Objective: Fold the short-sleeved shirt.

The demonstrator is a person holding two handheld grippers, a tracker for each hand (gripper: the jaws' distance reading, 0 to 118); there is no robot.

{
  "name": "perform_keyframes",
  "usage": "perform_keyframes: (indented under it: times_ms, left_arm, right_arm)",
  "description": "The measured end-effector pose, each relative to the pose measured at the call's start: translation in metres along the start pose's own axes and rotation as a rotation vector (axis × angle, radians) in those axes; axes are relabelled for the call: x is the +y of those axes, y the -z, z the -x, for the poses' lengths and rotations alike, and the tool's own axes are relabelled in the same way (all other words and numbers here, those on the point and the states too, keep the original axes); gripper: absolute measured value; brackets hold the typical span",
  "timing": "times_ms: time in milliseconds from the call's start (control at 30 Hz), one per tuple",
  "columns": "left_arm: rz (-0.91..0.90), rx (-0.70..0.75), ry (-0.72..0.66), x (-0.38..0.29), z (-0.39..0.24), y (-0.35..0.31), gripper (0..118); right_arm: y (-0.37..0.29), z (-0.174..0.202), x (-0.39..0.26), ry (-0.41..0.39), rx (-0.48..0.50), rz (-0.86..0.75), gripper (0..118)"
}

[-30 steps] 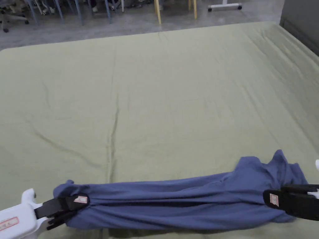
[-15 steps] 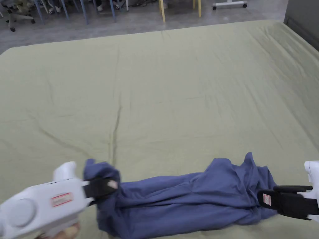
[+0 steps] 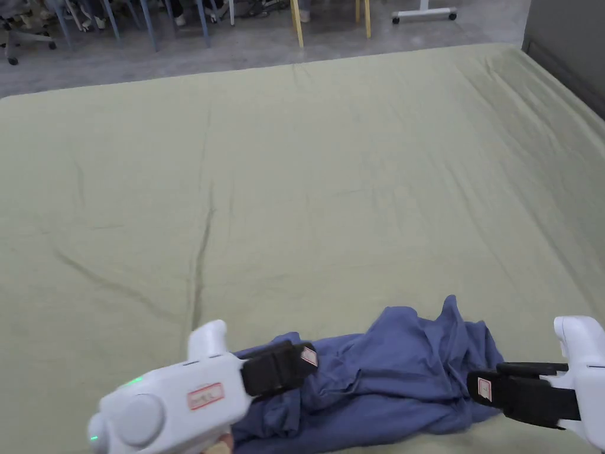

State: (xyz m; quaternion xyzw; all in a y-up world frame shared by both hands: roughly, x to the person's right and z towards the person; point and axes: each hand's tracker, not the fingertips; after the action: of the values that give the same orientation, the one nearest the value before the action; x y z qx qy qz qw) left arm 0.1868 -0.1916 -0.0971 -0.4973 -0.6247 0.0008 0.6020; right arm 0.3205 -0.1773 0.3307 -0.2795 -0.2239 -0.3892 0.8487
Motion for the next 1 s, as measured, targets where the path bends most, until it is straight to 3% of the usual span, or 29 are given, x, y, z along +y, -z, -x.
perform_keyframes:
  times_ms: [33, 67, 100, 133, 300, 433, 533, 600, 700, 833, 867, 900, 933, 1000]
  left_arm:
    - [-0.051, 0.062, -0.017, 0.006, 0.003, -0.012, 93]
    - [-0.083, 0.176, -0.007, 0.01, 0.009, -0.018, 93]
    - [-0.093, 0.278, 0.035, 0.013, 0.012, -0.016, 25]
    - [-0.107, 0.442, 0.114, 0.008, 0.009, -0.004, 0]
    - [0.138, 0.3, 0.107, -0.018, 0.008, 0.076, 0]
    - [0.249, 0.2, 0.319, -0.061, -0.061, 0.135, 0]
    - [0.335, 0.172, 0.346, -0.089, -0.096, 0.171, 0]
    - [0.328, 0.072, 0.355, -0.089, -0.11, 0.173, 0]
    - [0.329, -0.04, 0.262, -0.078, -0.107, 0.152, 0]
    - [0.189, -0.173, 0.109, -0.043, -0.057, 0.07, 0]
    - [0.148, -0.186, 0.071, -0.033, -0.037, 0.049, 10]
    - [0.116, -0.191, 0.045, -0.025, -0.018, 0.032, 76]
    - [0.102, -0.152, 0.041, -0.014, 0.006, 0.015, 118]
    - [0.192, 0.027, 0.054, -0.003, 0.043, 0.004, 118]
  right_arm:
    - [0.001, -0.002, -0.001, 0.007, 0.005, -0.001, 2]
    - [0.002, -0.004, -0.003, 0.015, 0.009, -0.004, 2]
    - [0.002, -0.004, -0.004, 0.023, 0.011, -0.008, 2]
    - [0.003, -0.006, -0.005, 0.034, 0.014, -0.01, 2]
    - [0.0, -0.007, -0.013, 0.056, 0.017, -0.009, 2]
    - [-0.01, -0.009, -0.017, 0.055, -0.008, -0.002, 2]
    - [-0.015, -0.012, -0.018, 0.069, -0.02, -0.005, 2]
    - [-0.016, -0.013, -0.018, 0.081, -0.02, -0.009, 2]
    - [-0.018, -0.011, -0.016, 0.077, -0.024, -0.009, 2]
    - [-0.02, -0.005, -0.01, 0.048, -0.009, -0.022, 2]
    - [-0.019, -0.003, -0.009, 0.037, -0.001, -0.032, 2]
    - [-0.018, -0.002, -0.008, 0.031, 0.007, -0.039, 2]
    - [-0.016, 0.0, -0.006, 0.027, 0.024, -0.041, 2]
    - [-0.01, 0.003, -0.003, 0.027, 0.053, -0.041, 2]
